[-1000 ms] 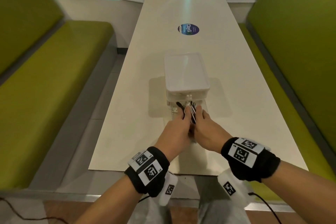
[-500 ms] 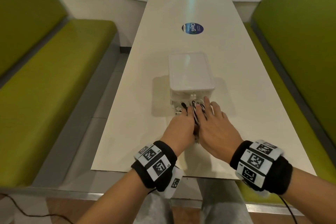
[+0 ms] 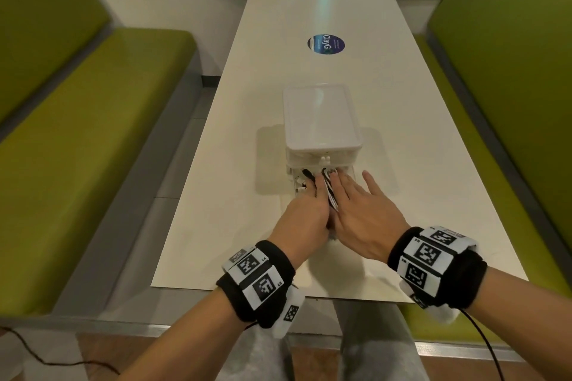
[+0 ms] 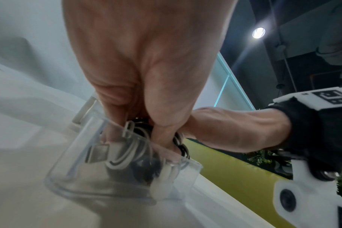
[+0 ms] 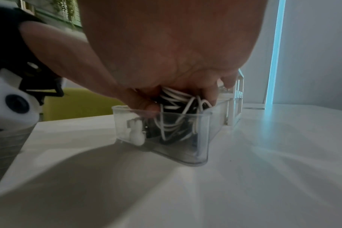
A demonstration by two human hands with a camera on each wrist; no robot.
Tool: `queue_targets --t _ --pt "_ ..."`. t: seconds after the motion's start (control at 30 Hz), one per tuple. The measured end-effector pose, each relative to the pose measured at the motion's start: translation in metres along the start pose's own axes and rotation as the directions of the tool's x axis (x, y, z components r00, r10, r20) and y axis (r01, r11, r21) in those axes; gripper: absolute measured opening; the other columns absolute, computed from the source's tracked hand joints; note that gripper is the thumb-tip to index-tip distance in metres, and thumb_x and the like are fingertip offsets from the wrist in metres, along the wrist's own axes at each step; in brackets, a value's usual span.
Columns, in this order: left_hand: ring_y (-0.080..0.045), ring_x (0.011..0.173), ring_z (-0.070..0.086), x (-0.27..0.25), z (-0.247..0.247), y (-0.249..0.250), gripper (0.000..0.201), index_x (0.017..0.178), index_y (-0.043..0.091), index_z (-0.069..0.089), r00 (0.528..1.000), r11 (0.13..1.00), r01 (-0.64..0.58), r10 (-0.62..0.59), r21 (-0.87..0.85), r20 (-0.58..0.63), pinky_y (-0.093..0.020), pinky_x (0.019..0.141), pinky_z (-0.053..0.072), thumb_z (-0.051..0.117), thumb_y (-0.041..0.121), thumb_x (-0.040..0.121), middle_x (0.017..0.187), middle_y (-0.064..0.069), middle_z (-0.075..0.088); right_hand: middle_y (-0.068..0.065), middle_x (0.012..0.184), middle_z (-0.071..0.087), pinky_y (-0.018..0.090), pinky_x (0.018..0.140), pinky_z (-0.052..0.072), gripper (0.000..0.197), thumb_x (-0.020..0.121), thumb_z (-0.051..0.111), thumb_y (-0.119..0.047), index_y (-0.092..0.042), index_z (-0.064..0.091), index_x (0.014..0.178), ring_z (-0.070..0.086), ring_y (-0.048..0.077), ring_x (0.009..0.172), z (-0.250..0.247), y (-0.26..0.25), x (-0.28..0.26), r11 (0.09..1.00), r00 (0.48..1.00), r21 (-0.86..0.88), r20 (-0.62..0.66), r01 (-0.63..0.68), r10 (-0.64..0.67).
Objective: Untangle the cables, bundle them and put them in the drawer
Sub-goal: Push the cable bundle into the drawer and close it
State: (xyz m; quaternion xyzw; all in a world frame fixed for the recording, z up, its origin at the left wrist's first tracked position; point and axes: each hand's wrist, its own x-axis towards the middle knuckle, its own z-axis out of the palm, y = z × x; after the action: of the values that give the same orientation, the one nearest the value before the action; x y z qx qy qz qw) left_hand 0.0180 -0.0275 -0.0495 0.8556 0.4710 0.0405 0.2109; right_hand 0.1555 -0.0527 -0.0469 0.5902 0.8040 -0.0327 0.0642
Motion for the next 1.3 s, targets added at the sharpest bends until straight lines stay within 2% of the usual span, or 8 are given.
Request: queue_targets --t 0.27,0.37,0.53,0.67,0.9,1.0,1.1,1.3 --pt "-0.035 0.148 0.006 -0.005 -0.004 0.007 0.094 0.151 -0.002 -0.003 0.997 0.995 -0.023 0.031 0.099 -0.071 -0.039 0.12 0.017 0.062 0.029 0.09 0.158 -0.026 0.007 0.02 0.152 0.031 0.054 0.106 0.031 0.092 0.073 -0.015 -0.04 -0.008 0.021 0.151 0.033 0.029 0.139 -0.009 0.001 0.012 0.999 0.996 -0.023 0.081 -0.035 0.037" --pt "-0.029 0.149 0.01 -0.003 -0.002 -0.002 0.091 0.154 0.006 0.003 0.994 0.997 -0.067 0.071 0.046 -0.078 -0.037 0.12 0.019 0.063 0.032 0.09 0.161 -0.016 0.009 0.02 0.149 0.033 0.047 0.095 0.037 0.091 0.074 -0.016 -0.038 -0.003 0.018 0.151 0.039 0.028 0.132 0.0 -0.002 0.018 0.996 0.995 -0.008 0.055 -0.086 0.086" --pt "-0.028 0.143 0.033 -0.002 0.005 -0.011 0.076 0.151 0.006 0.026 0.984 0.981 -0.111 0.131 0.156 -0.124 -0.033 0.115 0.028 0.063 0.028 0.088 0.156 -0.017 0.029 0.02 0.161 0.006 0.051 0.116 0.018 0.097 0.072 -0.02 -0.049 -0.002 0.002 0.153 0.007 0.029 0.149 0.005 0.002 0.013 0.993 0.986 0.066 0.136 -0.101 0.092" --pt "-0.034 0.135 0.043 0.0 0.004 -0.016 0.069 0.145 0.0 0.036 0.984 0.963 -0.118 0.146 0.24 -0.102 -0.045 0.115 0.031 0.043 0.032 0.085 0.146 -0.023 0.043 0.015 0.162 -0.004 0.042 0.121 0.016 0.089 0.086 0.003 -0.065 -0.009 -0.003 0.154 -0.001 0.024 0.15 0.0 0.013 0.003 0.977 0.996 0.209 0.081 -0.042 0.025" --pt "-0.029 0.145 0.028 0.007 0.008 -0.021 0.083 0.15 0.001 0.021 0.984 0.948 -0.141 0.165 0.286 -0.06 -0.041 0.12 0.014 0.058 0.046 0.091 0.155 -0.02 0.03 0.011 0.16 -0.017 0.035 0.123 0.006 0.113 0.083 0.053 -0.066 -0.004 -0.014 0.151 -0.013 0.019 0.148 -0.002 0.02 -0.013 0.992 0.99 0.067 0.086 0.11 -0.116" --pt "-0.025 0.148 0.019 0.008 0.002 -0.027 0.081 0.153 0.003 0.008 0.982 0.929 -0.182 0.19 0.321 0.004 -0.046 0.12 0.007 0.043 0.049 0.097 0.16 -0.018 0.017 0.016 0.16 -0.011 0.033 0.122 0.006 0.113 0.085 0.059 -0.06 0.001 -0.011 0.15 -0.005 0.025 0.15 0.0 0.017 -0.006 0.992 0.991 0.08 0.082 0.1 -0.107" --pt "-0.021 0.147 0.022 0.009 -0.012 -0.036 0.081 0.155 0.014 0.002 0.981 0.929 -0.194 0.175 0.317 0.086 -0.059 0.118 0.007 0.042 0.054 0.096 0.163 -0.009 0.007 0.028 0.155 0.021 0.042 0.116 0.029 0.112 0.077 0.07 -0.058 0.011 0.016 0.147 0.026 0.035 0.144 -0.001 0.02 -0.002 0.994 0.993 -0.004 0.062 0.105 -0.104" --pt "-0.031 0.146 0.011 0.003 -0.023 -0.049 0.12 0.15 0.021 0.029 0.95 0.886 -0.276 0.311 0.373 -0.037 -0.056 0.118 0.015 0.064 0.083 0.054 0.159 -0.011 0.013 0.032 0.139 0.046 0.043 0.1 0.045 0.108 0.064 0.08 -0.056 0.015 0.041 0.135 0.049 0.039 0.129 0.001 0.023 -0.001 0.994 0.993 -0.045 0.072 0.099 -0.096"
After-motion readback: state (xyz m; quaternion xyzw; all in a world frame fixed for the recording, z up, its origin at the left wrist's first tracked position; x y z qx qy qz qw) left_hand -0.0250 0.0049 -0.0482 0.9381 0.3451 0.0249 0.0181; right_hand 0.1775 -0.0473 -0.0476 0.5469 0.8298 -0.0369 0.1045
